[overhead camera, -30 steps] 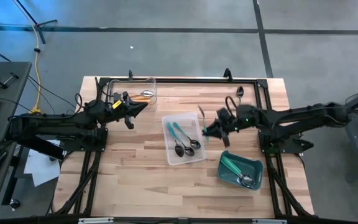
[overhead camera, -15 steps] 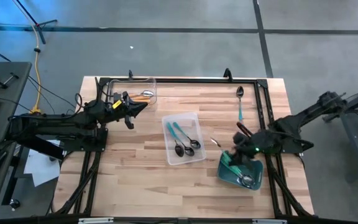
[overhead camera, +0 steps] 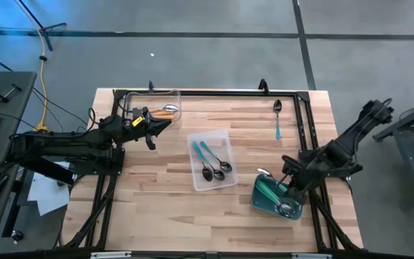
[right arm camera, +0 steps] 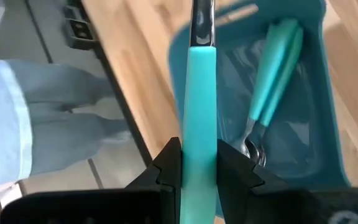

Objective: Sort silverware by color (type)
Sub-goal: Put the light blue spoon into the blue bin

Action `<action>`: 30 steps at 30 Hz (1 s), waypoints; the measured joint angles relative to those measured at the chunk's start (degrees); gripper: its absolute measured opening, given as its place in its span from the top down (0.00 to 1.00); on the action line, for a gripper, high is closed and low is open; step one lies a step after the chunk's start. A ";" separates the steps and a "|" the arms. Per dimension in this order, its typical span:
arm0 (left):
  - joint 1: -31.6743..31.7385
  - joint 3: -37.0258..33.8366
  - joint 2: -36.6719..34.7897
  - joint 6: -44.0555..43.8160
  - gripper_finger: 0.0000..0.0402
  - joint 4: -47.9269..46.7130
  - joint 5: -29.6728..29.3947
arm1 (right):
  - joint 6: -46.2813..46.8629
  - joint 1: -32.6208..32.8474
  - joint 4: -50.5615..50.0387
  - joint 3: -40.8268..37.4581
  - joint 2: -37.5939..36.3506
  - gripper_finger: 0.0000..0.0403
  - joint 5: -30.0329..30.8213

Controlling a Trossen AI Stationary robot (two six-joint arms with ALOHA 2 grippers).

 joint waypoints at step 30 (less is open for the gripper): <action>0.00 0.00 0.00 0.02 1.00 -0.13 -0.75 | 9.46 3.14 5.08 -4.17 26.54 0.87 -7.63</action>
